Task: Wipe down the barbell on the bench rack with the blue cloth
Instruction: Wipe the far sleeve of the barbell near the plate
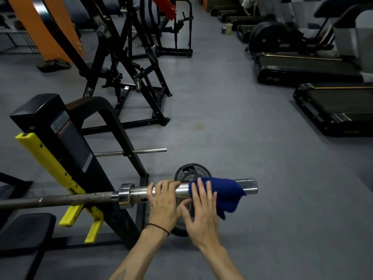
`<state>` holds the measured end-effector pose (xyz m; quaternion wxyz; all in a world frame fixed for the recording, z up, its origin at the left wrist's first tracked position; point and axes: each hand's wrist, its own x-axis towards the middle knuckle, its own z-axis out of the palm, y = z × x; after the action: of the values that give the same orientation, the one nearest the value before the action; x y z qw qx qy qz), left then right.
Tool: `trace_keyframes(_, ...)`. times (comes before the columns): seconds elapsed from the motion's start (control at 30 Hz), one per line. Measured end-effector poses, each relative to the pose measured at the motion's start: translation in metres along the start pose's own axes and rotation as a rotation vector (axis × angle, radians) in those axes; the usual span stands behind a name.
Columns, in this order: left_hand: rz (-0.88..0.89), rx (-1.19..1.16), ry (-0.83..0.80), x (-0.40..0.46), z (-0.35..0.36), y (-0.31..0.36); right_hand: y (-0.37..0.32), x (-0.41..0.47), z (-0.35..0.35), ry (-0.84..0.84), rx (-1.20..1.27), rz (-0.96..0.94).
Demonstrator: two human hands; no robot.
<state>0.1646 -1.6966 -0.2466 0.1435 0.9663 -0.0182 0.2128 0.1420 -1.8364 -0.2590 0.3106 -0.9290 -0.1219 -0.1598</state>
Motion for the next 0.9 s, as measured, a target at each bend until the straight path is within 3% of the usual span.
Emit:
trace_keyframes(0.1, 0.017, 0.007, 0.023, 0.001, 0.002, -0.001, 0.048, 0.006, -0.023, 0.000, -0.198, -0.144)
trace_keyframes(0.17, 0.006, 0.016, 0.022, 0.002, 0.002, 0.000, 0.066, 0.010, -0.034, 0.087, -0.181, 0.000)
trace_keyframes(0.27, 0.023, 0.057, 0.020, 0.002, 0.002, 0.000, 0.034, 0.011, -0.016, 0.158, -0.067, 0.192)
trace_keyframes(0.37, 0.093, 0.133, -0.040, 0.008, -0.003, -0.003, 0.008, 0.002, -0.002, 0.021, -0.104, -0.030)
trace_keyframes(0.47, 0.116, 0.165, -0.143, 0.021, -0.011, -0.005, 0.044, 0.009, -0.023, -0.007, -0.237, -0.195)
trace_keyframes(0.57, 0.097, 0.164, -0.266, 0.029, -0.015, -0.007, 0.060, 0.013, -0.032, 0.095, -0.199, 0.027)
trace_keyframes(0.63, 0.093, 0.164, -0.245, 0.030, -0.014, -0.007, 0.035, 0.012, -0.018, 0.136, -0.120, 0.149)
trace_keyframes(0.67, 0.097, 0.157, -0.209, 0.029, -0.014, -0.006, 0.020, 0.010, -0.011, 0.107, -0.098, 0.122)
trace_keyframes(0.8, 0.122, 0.106, -0.104, 0.024, -0.009, -0.007, 0.037, 0.007, -0.020, -0.046, -0.225, -0.169)
trace_keyframes(0.9, 0.125, 0.086, -0.085, 0.019, -0.006, -0.007, 0.068, 0.015, -0.040, 0.042, -0.258, -0.035)
